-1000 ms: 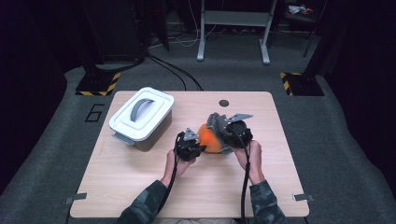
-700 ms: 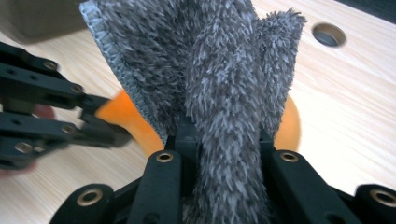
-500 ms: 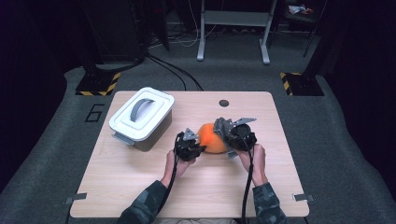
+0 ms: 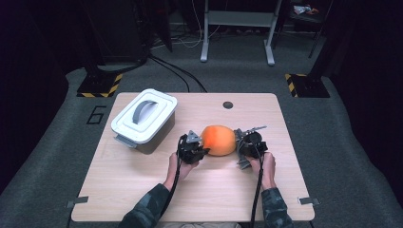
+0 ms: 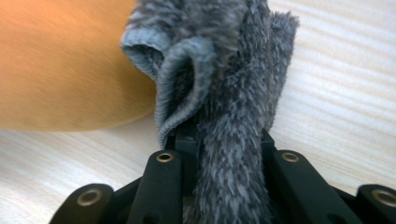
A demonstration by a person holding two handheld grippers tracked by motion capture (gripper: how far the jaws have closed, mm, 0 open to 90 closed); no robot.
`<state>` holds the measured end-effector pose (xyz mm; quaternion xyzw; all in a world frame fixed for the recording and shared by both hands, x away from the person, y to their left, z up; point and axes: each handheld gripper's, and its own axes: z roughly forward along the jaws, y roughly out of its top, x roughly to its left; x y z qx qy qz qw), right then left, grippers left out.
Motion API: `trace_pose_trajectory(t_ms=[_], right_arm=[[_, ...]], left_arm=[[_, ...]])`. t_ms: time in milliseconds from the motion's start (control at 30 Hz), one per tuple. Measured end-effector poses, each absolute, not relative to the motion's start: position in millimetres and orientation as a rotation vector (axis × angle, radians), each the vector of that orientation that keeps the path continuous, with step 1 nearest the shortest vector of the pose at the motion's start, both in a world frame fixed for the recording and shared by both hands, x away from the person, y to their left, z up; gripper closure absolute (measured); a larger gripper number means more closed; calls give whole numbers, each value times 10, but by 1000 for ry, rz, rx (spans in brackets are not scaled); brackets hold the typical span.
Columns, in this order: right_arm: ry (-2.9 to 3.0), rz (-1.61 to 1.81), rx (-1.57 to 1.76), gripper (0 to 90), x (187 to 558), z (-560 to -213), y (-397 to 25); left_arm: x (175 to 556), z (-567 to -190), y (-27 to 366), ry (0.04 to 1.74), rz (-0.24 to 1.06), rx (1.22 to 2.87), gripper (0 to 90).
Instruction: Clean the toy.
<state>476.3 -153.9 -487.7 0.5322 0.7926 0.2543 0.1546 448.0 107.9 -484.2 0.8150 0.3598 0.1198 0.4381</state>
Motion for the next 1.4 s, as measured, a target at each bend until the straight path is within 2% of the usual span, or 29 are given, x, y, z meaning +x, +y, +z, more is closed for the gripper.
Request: trace_pose_trajectory(t_ms=[200,367,567,667,833,1033,1133,1233,1300,1400], right_arm=[[2195,762,1476,729,4662,-4619,-1550],[2215,881,1353,729,4542,-4318,-1346],[2259,877,1347,732,4605,-4350,-1216],[2251,866,1359,732,4620,-4360,-1233],[2253,848,1365,731,4669,-4354,-1260],[2250,844,1395,731,4688,-4366,-1260],[2245,845,1404,731,4681,-4363,-1255],[2238,849,1385,731,4682,-4368,-1259],[2234,864,1387,731,4681,-4377,-1275],[2227,888,1385,731,4662,-4381,-1302]], left_arm=[[4490,-4844,1101,891,294,2028,788],[4489,-4843,1101,892,294,2026,786],[4500,-4856,1138,893,292,2025,757],[4481,-4837,1130,889,308,2031,684],[4405,-4776,1115,876,401,2051,501],[4399,-4746,1040,848,519,2067,419],[4414,-4739,979,822,557,2092,447],[4417,-4754,912,789,598,2106,555],[4438,-4773,903,784,587,2108,668],[4460,-4780,917,799,552,2096,754]])
